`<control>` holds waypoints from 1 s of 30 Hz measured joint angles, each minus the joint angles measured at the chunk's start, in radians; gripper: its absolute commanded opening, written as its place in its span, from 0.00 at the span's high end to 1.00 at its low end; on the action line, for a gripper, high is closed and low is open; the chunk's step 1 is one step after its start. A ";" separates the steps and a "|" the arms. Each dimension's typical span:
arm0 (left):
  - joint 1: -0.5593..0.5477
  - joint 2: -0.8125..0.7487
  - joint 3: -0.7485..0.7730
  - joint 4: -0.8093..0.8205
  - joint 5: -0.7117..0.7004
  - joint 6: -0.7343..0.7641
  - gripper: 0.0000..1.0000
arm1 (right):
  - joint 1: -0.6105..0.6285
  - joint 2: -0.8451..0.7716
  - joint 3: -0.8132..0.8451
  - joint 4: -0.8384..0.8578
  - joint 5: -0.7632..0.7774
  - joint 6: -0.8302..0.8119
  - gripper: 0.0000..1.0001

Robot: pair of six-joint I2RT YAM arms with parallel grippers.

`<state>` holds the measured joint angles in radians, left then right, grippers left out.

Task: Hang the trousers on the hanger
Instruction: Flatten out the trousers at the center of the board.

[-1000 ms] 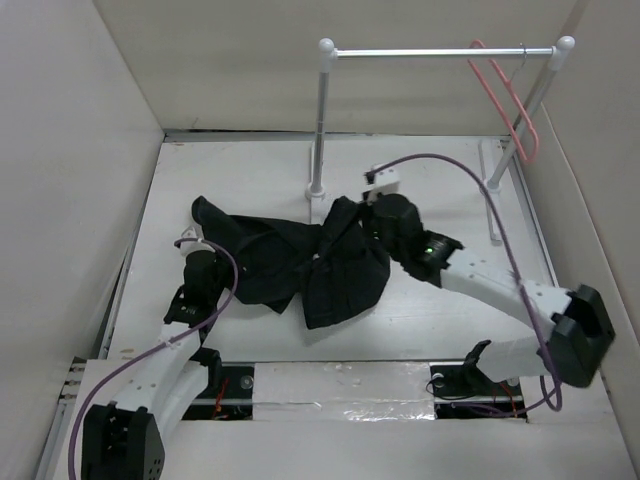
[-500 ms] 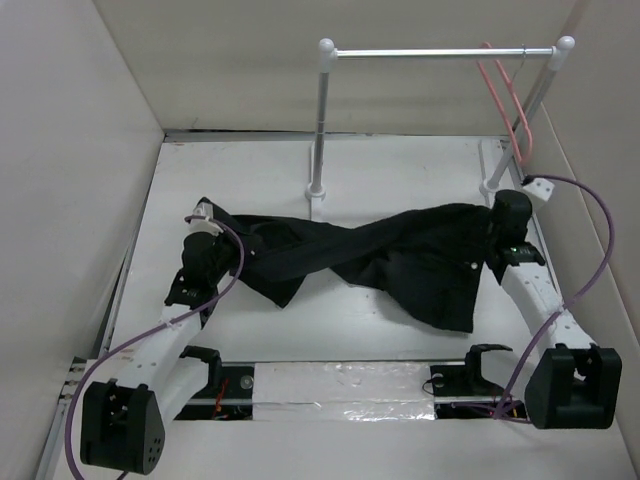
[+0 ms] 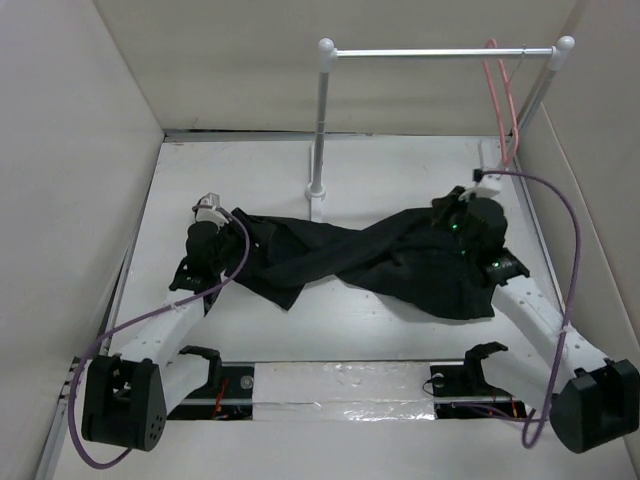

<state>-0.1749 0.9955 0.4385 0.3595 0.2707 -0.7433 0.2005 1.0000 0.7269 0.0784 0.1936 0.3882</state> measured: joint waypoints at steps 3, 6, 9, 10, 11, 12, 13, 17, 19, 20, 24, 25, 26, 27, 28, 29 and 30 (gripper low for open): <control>0.000 0.008 0.013 -0.003 -0.010 0.005 0.39 | 0.242 -0.002 -0.033 0.014 -0.040 -0.044 1.00; 0.000 -0.045 0.013 -0.044 -0.076 0.006 0.48 | 0.500 0.080 -0.026 0.023 -0.061 -0.106 1.00; 0.000 -0.175 0.013 -0.113 -0.191 -0.001 0.59 | 0.720 0.213 0.019 0.024 -0.076 -0.169 0.96; 0.000 -0.231 0.013 -0.125 -0.225 -0.006 0.63 | 0.778 0.268 0.048 0.027 -0.076 -0.189 0.91; 0.000 -0.285 0.013 -0.134 -0.251 -0.010 0.64 | 0.830 0.324 0.079 0.032 -0.073 -0.205 0.81; 0.000 -0.331 0.013 -0.141 -0.275 -0.010 0.65 | 0.872 0.377 0.113 0.034 -0.072 -0.219 0.56; 0.000 -0.365 0.013 -0.151 -0.294 -0.011 0.67 | 0.901 0.433 0.150 0.037 -0.071 -0.229 0.45; 0.000 -0.439 0.013 -0.229 -0.367 -0.013 0.68 | 0.958 0.655 0.330 0.055 -0.062 -0.284 0.23; 0.000 -0.462 0.013 -0.284 -0.404 -0.016 0.68 | 0.972 0.764 0.441 0.048 -0.056 -0.318 0.22; 0.000 -0.473 0.013 -0.309 -0.418 -0.019 0.68 | 0.978 0.811 0.494 0.044 -0.054 -0.340 0.22; 0.000 -0.555 0.013 -0.385 -0.487 -0.037 0.67 | 0.996 0.951 0.667 0.025 -0.055 -0.424 0.22; 0.000 -0.567 0.013 -0.392 -0.496 -0.040 0.67 | 0.999 0.980 0.703 0.019 -0.055 -0.441 0.22; 0.000 -0.592 0.013 -0.403 -0.518 -0.043 0.67 | 1.001 1.009 0.741 0.010 -0.051 -0.457 0.22; 0.006 -0.606 0.013 -0.415 -0.552 -0.043 0.67 | 1.004 1.034 0.778 -0.002 -0.043 -0.475 0.25; 0.014 -0.608 0.013 -0.421 -0.579 -0.046 0.66 | 1.005 1.051 0.803 -0.011 -0.032 -0.484 0.27; 0.019 -0.608 0.013 -0.426 -0.599 -0.048 0.66 | 1.005 1.063 0.821 -0.020 -0.024 -0.494 0.28; 0.020 -0.605 0.013 -0.433 -0.615 -0.049 0.66 | 1.003 1.071 0.831 -0.027 -0.020 -0.505 0.30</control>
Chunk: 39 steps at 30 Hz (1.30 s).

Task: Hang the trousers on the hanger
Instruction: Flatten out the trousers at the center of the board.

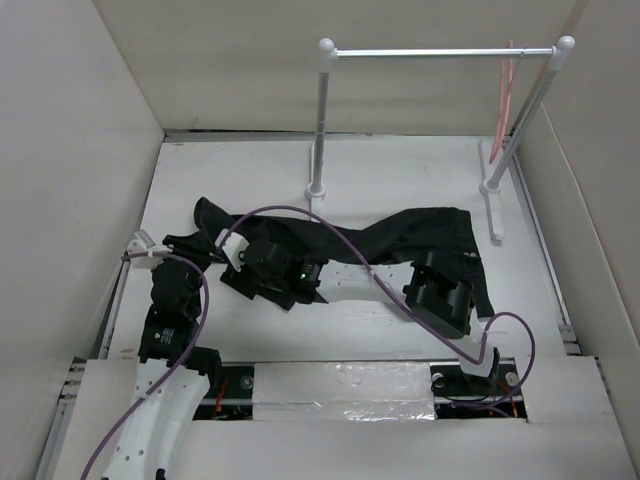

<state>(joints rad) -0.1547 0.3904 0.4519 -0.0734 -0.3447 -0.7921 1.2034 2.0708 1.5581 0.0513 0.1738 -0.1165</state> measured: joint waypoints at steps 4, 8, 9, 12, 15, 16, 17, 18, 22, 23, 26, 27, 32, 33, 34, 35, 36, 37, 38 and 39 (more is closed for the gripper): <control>0.000 0.024 0.000 -0.020 -0.013 -0.002 0.65 | -0.010 0.006 0.005 -0.033 0.002 -0.023 0.33; 0.000 0.057 -0.001 -0.022 -0.008 -0.002 0.65 | -0.021 0.013 0.014 -0.071 0.002 -0.035 0.35; 0.000 0.063 -0.003 -0.020 -0.013 -0.003 0.64 | -0.024 0.018 0.021 -0.084 0.002 -0.038 0.35; 0.000 0.072 -0.015 -0.022 -0.014 -0.005 0.64 | -0.031 0.019 0.025 -0.124 -0.006 -0.049 0.39; 0.000 0.071 -0.027 -0.019 -0.013 -0.006 0.63 | -0.032 0.023 0.025 -0.137 -0.013 -0.055 0.59; 0.000 0.071 -0.034 -0.016 -0.013 -0.007 0.63 | -0.032 0.024 0.025 -0.141 -0.010 -0.059 0.69; 0.000 0.071 -0.041 -0.016 -0.015 -0.009 0.63 | -0.032 0.026 0.025 -0.146 -0.008 -0.059 0.79; 0.000 0.072 -0.046 -0.015 -0.016 -0.010 0.62 | -0.033 0.030 0.026 -0.149 -0.004 -0.058 0.99; 0.000 0.087 -0.054 -0.006 -0.011 -0.017 0.56 | -0.037 0.023 0.010 -0.143 -0.008 -0.036 1.00; -0.002 0.087 -0.056 0.002 0.003 -0.017 0.55 | -0.039 0.007 -0.016 -0.124 -0.014 -0.027 1.00; -0.014 0.095 -0.064 0.010 0.043 -0.017 0.49 | -0.061 -0.086 -0.103 -0.087 -0.016 0.007 1.00; -0.016 0.098 -0.067 0.017 0.053 -0.017 0.47 | -0.076 -0.140 -0.134 -0.085 -0.013 0.017 1.00; -0.016 0.162 -0.099 0.071 0.097 -0.017 0.42 | -0.188 -0.420 -0.225 -0.054 -0.010 0.043 1.00; -0.016 0.181 -0.108 0.086 0.108 -0.018 0.42 | -0.216 -0.477 -0.236 -0.042 -0.010 0.050 1.00; -0.016 0.207 -0.119 0.104 0.120 -0.019 0.42 | -0.245 -0.531 -0.246 -0.031 -0.010 0.056 1.00; -0.016 0.238 -0.127 0.121 0.134 -0.019 0.42 | -0.277 -0.577 -0.257 -0.018 -0.011 0.063 1.00; -0.016 0.273 -0.133 0.138 0.145 -0.019 0.42 | -0.307 -0.618 -0.267 -0.006 -0.018 0.070 1.00; -0.016 0.317 -0.134 0.155 0.158 -0.019 0.42 | -0.335 -0.653 -0.279 0.000 -0.025 0.077 1.00; -0.016 0.363 -0.134 0.179 0.167 -0.018 0.42 | -0.360 -0.681 -0.289 0.003 -0.030 0.084 1.00; -0.016 0.411 -0.134 0.204 0.179 -0.018 0.41 | -0.383 -0.703 -0.299 0.009 -0.038 0.089 1.00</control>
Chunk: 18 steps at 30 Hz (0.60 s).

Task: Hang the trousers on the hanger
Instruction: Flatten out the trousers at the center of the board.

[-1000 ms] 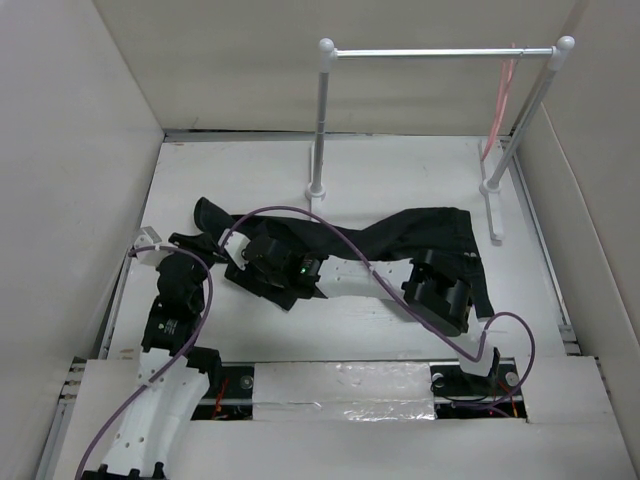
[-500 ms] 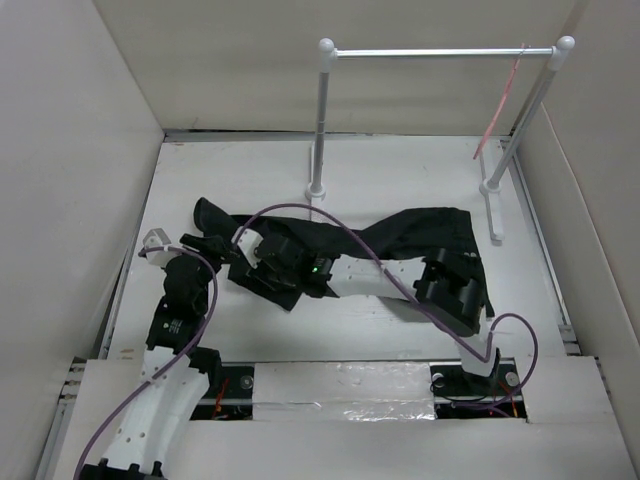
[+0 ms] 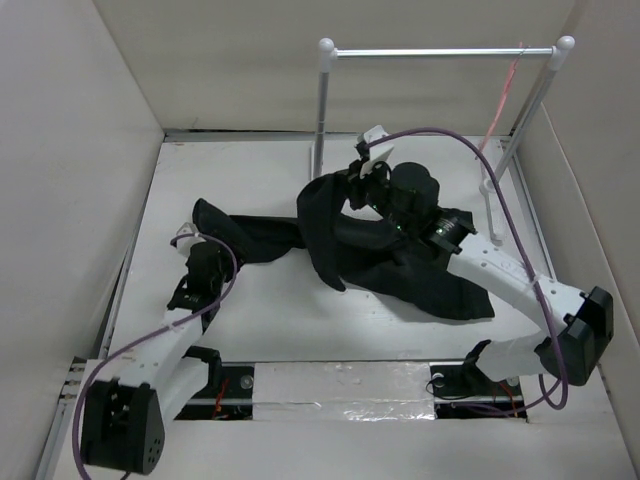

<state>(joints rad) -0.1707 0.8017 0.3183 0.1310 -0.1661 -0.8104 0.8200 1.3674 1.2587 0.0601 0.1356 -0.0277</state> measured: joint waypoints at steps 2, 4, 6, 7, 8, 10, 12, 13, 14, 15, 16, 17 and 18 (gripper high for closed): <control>0.000 0.103 0.000 0.042 0.014 0.000 0.41 | -0.031 -0.029 -0.022 -0.001 -0.014 0.006 1.00; -0.006 0.211 0.007 0.074 0.024 0.001 0.40 | -0.051 -0.053 -0.047 -0.005 -0.033 0.013 1.00; -0.027 0.314 0.026 0.100 0.023 0.001 0.40 | -0.064 -0.078 -0.072 -0.018 -0.051 0.025 1.00; -0.043 0.354 0.038 0.110 0.021 0.000 0.40 | -0.067 -0.090 -0.080 -0.024 -0.057 0.029 1.00; -0.063 0.394 0.055 0.116 0.016 0.000 0.40 | -0.068 -0.105 -0.087 -0.035 -0.063 0.032 1.00; -0.093 0.460 0.104 0.131 0.002 0.000 0.56 | -0.068 -0.137 -0.095 -0.050 -0.071 0.036 1.00; -0.111 0.509 0.142 0.150 -0.006 -0.006 0.81 | -0.067 -0.176 -0.099 -0.064 -0.082 0.037 1.00; -0.115 0.521 0.149 0.155 -0.013 -0.006 1.00 | -0.066 -0.200 -0.105 -0.068 -0.085 0.040 1.00; -0.116 0.524 0.149 0.156 -0.019 -0.010 1.00 | -0.064 -0.226 -0.113 -0.070 -0.089 0.042 1.00; -0.118 0.521 0.148 0.147 -0.032 -0.010 1.00 | -0.061 -0.251 -0.121 -0.076 -0.090 0.044 1.00; -0.119 0.509 0.145 0.136 -0.045 -0.010 1.00 | -0.058 -0.280 -0.130 -0.080 -0.091 0.047 1.00; -0.119 0.490 0.138 0.129 -0.056 -0.012 1.00 | -0.052 -0.309 -0.137 -0.086 -0.091 0.048 1.00; -0.119 0.457 0.125 0.119 -0.072 -0.015 1.00 | -0.046 -0.332 -0.141 -0.089 -0.090 0.051 1.00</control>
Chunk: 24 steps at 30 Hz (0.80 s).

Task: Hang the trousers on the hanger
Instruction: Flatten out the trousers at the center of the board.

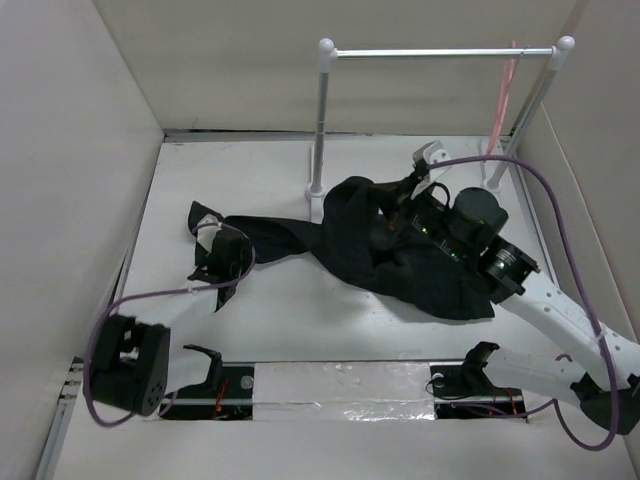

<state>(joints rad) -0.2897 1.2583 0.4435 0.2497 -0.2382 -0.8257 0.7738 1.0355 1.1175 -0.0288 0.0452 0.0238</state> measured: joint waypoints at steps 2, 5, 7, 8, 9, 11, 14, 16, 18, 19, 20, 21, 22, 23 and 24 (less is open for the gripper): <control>0.000 -0.104 -0.034 -0.033 -0.031 -0.007 1.00 | 0.014 -0.045 -0.002 -0.019 0.000 0.004 1.00; -0.001 -0.279 -0.061 -0.100 -0.072 -0.021 1.00 | 0.034 -0.093 -0.002 -0.037 0.005 0.008 1.00; -0.001 -0.388 -0.068 -0.140 -0.087 -0.026 1.00 | 0.046 -0.117 -0.002 -0.055 0.016 0.011 1.00; -0.001 -0.425 -0.069 -0.158 -0.087 -0.026 1.00 | 0.051 -0.127 -0.002 -0.066 0.024 0.011 1.00; -0.001 -0.497 -0.070 -0.203 -0.089 -0.028 1.00 | 0.056 -0.135 -0.002 -0.077 0.030 0.013 1.00; -0.001 -0.608 -0.070 -0.278 -0.087 -0.031 1.00 | 0.060 -0.142 0.006 -0.102 0.034 0.018 1.00; -0.005 -0.758 -0.069 -0.389 -0.089 -0.038 1.00 | 0.071 -0.113 0.047 -0.131 0.036 0.022 1.00; -0.021 -0.837 -0.070 -0.451 -0.093 -0.051 1.00 | 0.087 -0.063 0.097 -0.137 0.029 0.022 1.00; -0.039 -0.907 -0.071 -0.493 -0.092 -0.068 1.00 | 0.097 0.024 0.159 -0.132 0.018 0.022 1.00; -0.045 -0.928 -0.072 -0.502 -0.091 -0.074 1.00 | 0.098 0.071 0.189 -0.123 0.011 0.022 1.00; -0.047 -0.934 -0.075 -0.505 -0.089 -0.077 1.00 | 0.099 0.129 0.228 -0.113 0.004 0.023 1.00; -0.047 -0.931 -0.078 -0.510 -0.086 -0.079 1.00 | 0.098 0.210 0.279 -0.106 -0.005 0.027 1.00; -0.049 -0.919 -0.084 -0.513 -0.083 -0.081 1.00 | 0.097 0.297 0.349 -0.100 -0.016 0.032 1.00; -0.049 -0.902 -0.089 -0.516 -0.077 -0.082 1.00 | 0.097 0.394 0.426 -0.085 -0.026 0.037 1.00; -0.049 -0.880 -0.096 -0.517 -0.072 -0.082 1.00 | 0.097 0.499 0.517 -0.090 -0.031 0.045 0.97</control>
<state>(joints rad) -0.3386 0.3782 0.3477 -0.2672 -0.3099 -0.9073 0.8707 1.5345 1.6344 -0.1184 0.0139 0.0692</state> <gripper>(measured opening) 0.010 0.017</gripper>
